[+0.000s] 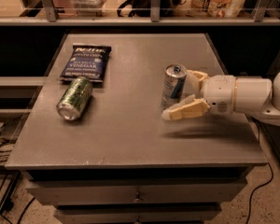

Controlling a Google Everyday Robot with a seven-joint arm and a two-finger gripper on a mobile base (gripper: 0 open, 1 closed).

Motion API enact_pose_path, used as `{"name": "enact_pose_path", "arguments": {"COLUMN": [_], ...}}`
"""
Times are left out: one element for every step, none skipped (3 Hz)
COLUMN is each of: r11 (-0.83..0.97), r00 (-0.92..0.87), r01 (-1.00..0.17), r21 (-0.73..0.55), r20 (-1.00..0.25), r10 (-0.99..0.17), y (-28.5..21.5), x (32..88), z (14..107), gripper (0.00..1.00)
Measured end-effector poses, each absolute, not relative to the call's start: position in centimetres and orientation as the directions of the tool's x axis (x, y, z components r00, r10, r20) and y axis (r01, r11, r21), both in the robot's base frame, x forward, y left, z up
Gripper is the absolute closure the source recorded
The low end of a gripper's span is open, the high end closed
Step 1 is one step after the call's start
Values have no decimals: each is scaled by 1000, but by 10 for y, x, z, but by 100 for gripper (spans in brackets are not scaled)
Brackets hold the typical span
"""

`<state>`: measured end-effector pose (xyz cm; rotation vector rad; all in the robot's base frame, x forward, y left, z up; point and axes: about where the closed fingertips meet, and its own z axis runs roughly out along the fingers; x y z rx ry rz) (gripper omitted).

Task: Place redbull can upright

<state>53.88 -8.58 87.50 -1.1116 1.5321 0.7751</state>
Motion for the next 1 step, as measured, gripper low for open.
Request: {"name": "enact_pose_path", "arguments": {"r11": [360], "r00": [-27], "r01": [-930], "r21": [-70], "r20": [-966], "r10": [-256], "y": [-86], "x": [539], "z": [875], "gripper": [0]}}
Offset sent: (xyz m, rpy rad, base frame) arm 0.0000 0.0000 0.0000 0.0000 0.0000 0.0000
